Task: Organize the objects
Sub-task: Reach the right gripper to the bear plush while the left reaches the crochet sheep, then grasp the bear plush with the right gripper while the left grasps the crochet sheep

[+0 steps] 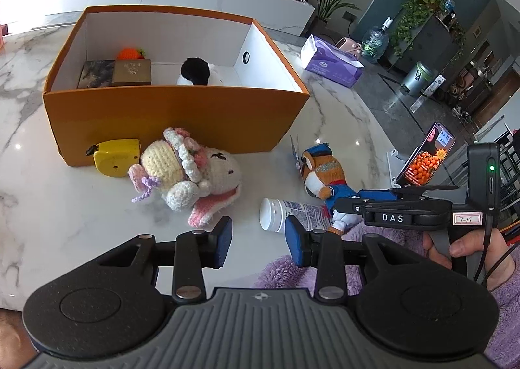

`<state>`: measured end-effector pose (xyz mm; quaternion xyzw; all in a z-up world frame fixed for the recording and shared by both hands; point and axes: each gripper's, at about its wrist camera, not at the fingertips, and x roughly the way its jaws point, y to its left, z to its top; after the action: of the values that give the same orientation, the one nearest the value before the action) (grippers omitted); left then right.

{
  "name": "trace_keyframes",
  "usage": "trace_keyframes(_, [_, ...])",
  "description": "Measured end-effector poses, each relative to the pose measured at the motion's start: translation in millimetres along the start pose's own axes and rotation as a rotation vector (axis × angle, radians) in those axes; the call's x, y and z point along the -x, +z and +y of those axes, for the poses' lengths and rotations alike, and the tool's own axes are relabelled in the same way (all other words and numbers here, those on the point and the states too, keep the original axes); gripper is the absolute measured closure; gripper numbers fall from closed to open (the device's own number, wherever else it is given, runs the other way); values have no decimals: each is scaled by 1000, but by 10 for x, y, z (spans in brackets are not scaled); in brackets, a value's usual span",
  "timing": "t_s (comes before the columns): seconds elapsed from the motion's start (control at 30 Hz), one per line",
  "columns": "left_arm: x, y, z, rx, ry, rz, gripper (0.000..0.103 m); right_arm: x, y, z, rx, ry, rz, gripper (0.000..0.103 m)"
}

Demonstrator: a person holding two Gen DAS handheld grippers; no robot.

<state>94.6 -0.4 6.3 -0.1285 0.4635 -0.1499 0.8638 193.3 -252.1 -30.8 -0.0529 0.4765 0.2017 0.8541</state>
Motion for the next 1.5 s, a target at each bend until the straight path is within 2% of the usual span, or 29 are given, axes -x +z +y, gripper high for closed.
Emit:
trace_keyframes(0.13, [-35, -24, -21, -30, 33, -6, 61, -103, 77, 15, 3, 5, 34, 48])
trace_keyframes(0.2, [-23, -10, -40, -78, 73, -18, 55, -124, 133, 68, 34, 7, 38, 40])
trace_keyframes(0.27, [-16, 8, -53, -135, 120, -27, 49, -158, 196, 126, 71, -9, 33, 38])
trace_keyframes(0.4, [-39, 40, -108, -293, 239, -46, 41, -350, 272, 139, 63, -29, 84, 42])
trace_keyframes(0.53, [-130, 52, -118, -448, 295, -54, 35, -378, 262, 117, 62, -22, 83, 43])
trace_keyframes(0.67, [-257, 200, 30, -496, 276, -23, 33, -377, 243, 104, 60, -15, 78, 43])
trace_keyframes(0.77, [-342, 324, 144, -513, 245, 17, 38, -382, 251, 73, 36, 4, 76, 43])
trace_keyframes(0.93, [-512, 396, 154, -628, 225, 92, 38, -398, 265, 47, 16, 21, 75, 43])
trace_keyframes(1.17, [-726, 421, 137, -701, 176, 150, 29, -433, 275, 29, 20, 23, 84, 42])
trace_keyframes(1.27, [-836, 418, 147, -685, 170, 176, 29, -442, 277, 11, 11, 34, 86, 42])
trace_keyframes(1.5, [-834, 415, 128, -577, 185, 153, 36, -474, 290, 0, 9, 54, 95, 42])
